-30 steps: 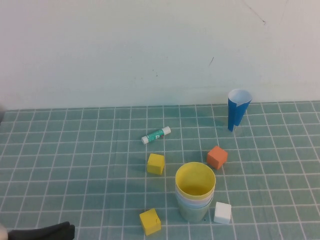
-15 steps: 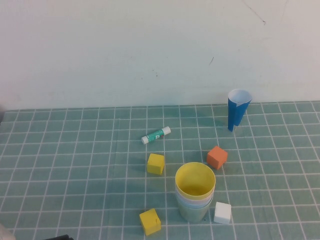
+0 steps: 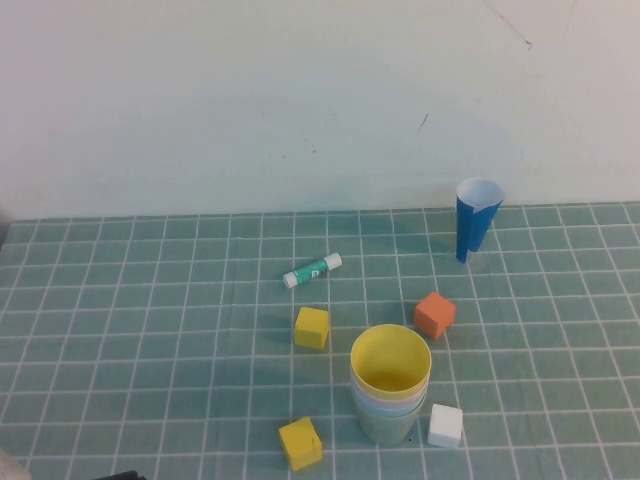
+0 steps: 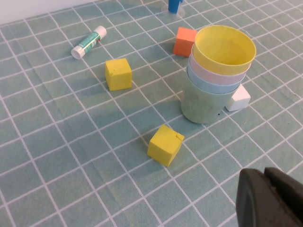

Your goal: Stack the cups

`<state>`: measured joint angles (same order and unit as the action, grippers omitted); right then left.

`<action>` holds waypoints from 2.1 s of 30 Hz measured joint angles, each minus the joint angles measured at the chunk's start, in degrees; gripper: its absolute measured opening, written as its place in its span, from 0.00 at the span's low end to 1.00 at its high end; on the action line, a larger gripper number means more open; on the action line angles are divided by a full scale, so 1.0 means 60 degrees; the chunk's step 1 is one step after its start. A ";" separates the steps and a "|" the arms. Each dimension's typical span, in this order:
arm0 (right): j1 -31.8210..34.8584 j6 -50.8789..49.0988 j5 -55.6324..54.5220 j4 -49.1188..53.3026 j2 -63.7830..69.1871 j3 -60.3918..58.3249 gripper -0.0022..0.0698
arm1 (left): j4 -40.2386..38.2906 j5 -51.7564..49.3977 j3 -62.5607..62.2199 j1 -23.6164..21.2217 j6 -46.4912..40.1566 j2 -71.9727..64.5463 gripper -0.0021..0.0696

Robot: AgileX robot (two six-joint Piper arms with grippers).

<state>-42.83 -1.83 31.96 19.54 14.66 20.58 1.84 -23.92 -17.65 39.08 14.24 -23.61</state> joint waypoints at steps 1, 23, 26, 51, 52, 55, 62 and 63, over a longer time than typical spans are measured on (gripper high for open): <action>0.0000 0.0000 0.0069 0.0145 0.0000 -0.0069 0.03 | 0.0000 0.0000 0.0000 0.0000 0.0000 0.0000 0.03; 0.5877 0.1014 -0.0916 -0.1708 -0.2569 -0.2187 0.03 | 0.0000 -0.0187 0.0016 0.0000 -0.0018 0.0000 0.03; 0.6824 0.1142 -0.1131 -0.1764 -0.2569 -0.2493 0.03 | 0.0000 -0.0252 0.0016 0.0000 -0.0018 0.0000 0.03; 0.6765 0.0834 -0.2210 -0.2600 -0.2569 -0.3679 0.03 | 0.0016 -0.0399 0.0016 0.0000 -0.0001 0.0000 0.03; 0.6765 0.0813 -0.2210 -0.2600 -0.2569 -0.3679 0.03 | 0.0016 -0.0399 0.0016 0.0000 -0.0001 0.0000 0.03; 0.6765 0.0813 -0.2210 -0.2600 -0.2569 -0.3679 0.03 | 0.0016 -0.0399 0.0016 0.0000 -0.0001 0.0000 0.03; 0.6765 0.0813 -0.2210 -0.2600 -0.2569 -0.3679 0.03 | 0.0016 -0.0399 0.0016 0.0000 -0.0001 0.0000 0.03; 0.6765 0.0813 -0.2210 -0.2600 -0.2569 -0.3679 0.03 | 0.0016 -0.0399 0.0016 0.0000 -0.0001 0.0000 0.03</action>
<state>-2.24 3.05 18.71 3.93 -0.75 -1.49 1.93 -26.31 -17.56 39.08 14.23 -23.61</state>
